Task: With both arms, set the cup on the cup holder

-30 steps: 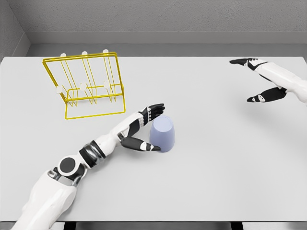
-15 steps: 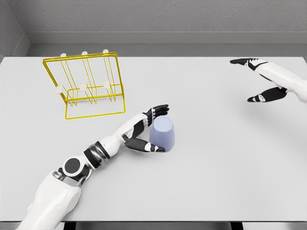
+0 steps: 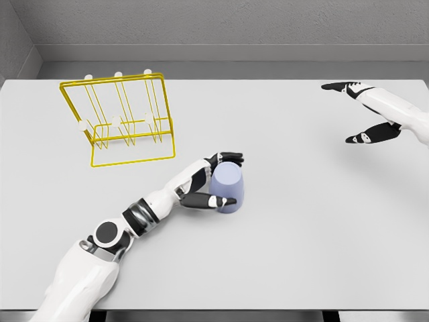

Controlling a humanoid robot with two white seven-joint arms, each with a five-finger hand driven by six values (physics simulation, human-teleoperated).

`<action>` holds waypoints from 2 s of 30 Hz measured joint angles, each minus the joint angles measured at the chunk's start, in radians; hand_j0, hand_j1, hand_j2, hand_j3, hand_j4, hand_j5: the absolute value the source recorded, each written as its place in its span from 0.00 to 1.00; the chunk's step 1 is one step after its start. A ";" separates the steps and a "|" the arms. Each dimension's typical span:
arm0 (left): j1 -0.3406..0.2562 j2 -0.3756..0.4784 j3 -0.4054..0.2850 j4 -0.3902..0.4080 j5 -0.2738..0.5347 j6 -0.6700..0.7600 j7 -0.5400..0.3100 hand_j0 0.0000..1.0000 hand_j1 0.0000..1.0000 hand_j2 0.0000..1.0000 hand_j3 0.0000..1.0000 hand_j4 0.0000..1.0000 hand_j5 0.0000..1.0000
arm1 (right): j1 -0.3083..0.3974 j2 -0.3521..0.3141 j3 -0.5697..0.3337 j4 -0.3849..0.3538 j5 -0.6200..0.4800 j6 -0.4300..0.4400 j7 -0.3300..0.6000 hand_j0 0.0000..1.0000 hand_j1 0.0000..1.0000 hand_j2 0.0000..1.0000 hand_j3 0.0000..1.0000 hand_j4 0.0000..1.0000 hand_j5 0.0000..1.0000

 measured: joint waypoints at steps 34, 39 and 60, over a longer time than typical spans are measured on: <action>0.095 0.205 0.080 -0.275 0.083 0.001 -0.003 0.49 0.49 0.49 0.49 0.49 0.49 | 0.000 0.000 0.001 -0.001 0.000 0.000 0.000 1.00 1.00 1.00 1.00 1.00 1.00; 0.112 0.304 0.139 -0.336 0.166 0.001 -0.003 0.49 0.49 0.49 0.49 0.49 0.49 | -0.002 0.000 0.001 -0.001 0.000 0.000 0.000 1.00 1.00 1.00 1.00 1.00 1.00; -0.034 0.494 0.231 -0.350 0.382 0.036 0.000 0.49 0.49 0.49 0.49 0.49 0.49 | -0.005 -0.001 0.000 -0.002 0.001 0.000 0.001 1.00 1.00 1.00 1.00 1.00 1.00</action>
